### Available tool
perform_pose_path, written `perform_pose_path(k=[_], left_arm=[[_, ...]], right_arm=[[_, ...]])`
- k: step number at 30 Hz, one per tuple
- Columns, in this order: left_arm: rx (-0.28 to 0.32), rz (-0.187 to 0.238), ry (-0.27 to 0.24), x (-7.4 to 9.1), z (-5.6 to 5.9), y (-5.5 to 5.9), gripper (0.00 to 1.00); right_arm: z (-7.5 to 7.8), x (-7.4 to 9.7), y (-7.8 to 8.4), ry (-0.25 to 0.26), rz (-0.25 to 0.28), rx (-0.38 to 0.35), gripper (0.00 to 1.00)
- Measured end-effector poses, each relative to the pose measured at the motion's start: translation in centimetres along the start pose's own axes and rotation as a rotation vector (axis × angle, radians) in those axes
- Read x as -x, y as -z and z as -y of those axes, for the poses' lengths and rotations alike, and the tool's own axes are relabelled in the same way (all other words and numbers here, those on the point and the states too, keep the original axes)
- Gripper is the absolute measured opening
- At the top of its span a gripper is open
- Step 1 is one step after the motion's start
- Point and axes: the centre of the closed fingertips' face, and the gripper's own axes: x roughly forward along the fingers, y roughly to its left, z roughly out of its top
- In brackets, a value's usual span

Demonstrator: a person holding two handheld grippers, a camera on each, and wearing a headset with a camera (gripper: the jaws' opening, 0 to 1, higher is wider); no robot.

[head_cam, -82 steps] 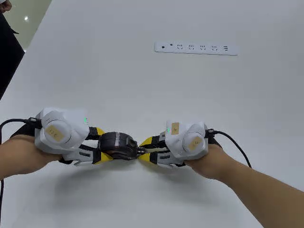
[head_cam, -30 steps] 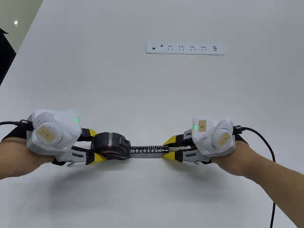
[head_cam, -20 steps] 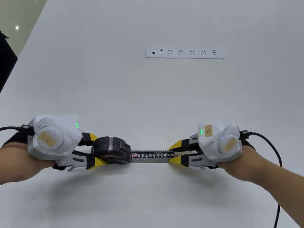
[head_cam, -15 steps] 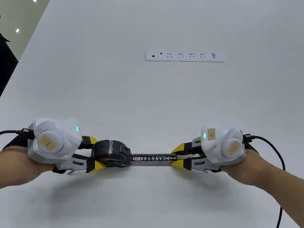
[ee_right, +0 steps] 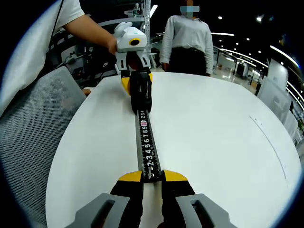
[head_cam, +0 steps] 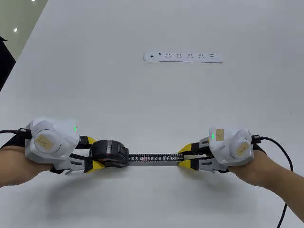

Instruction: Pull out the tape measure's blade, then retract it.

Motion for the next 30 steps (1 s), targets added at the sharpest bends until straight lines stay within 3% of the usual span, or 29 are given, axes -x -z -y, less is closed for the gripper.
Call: perform_pose_path(k=[30], left_arm=[[0.006, 0.002, -0.001, 0.0, -0.2, 0.0, 0.25]], right_arm=[[0.7, 2.8, 2.8, 0.013, -0.049, -0.018, 0.11]])
